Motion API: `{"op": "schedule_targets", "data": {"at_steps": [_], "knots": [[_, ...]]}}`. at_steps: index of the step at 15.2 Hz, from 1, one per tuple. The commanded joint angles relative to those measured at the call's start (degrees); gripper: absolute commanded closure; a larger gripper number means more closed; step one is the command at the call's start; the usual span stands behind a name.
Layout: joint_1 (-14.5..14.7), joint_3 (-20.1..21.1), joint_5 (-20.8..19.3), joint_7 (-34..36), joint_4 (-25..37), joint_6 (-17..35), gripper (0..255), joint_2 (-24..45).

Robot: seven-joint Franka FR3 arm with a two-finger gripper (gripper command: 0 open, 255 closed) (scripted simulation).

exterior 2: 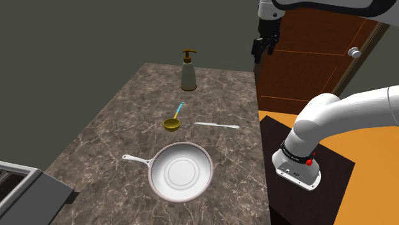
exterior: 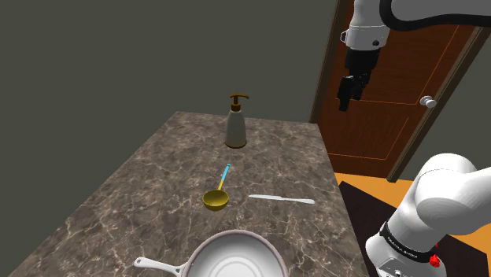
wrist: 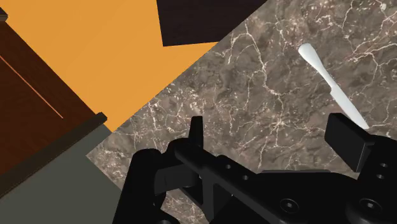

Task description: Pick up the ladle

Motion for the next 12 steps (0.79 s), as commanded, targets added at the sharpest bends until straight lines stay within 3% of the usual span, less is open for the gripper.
{"op": "schedule_targets", "data": {"at_steps": [1,12], "knots": [[0.0,0.0,0.0,0.0,0.0,0.0,0,0.0],[-0.08,10.51,12.25,22.46,-10.08,15.81,0,4.81]]}}
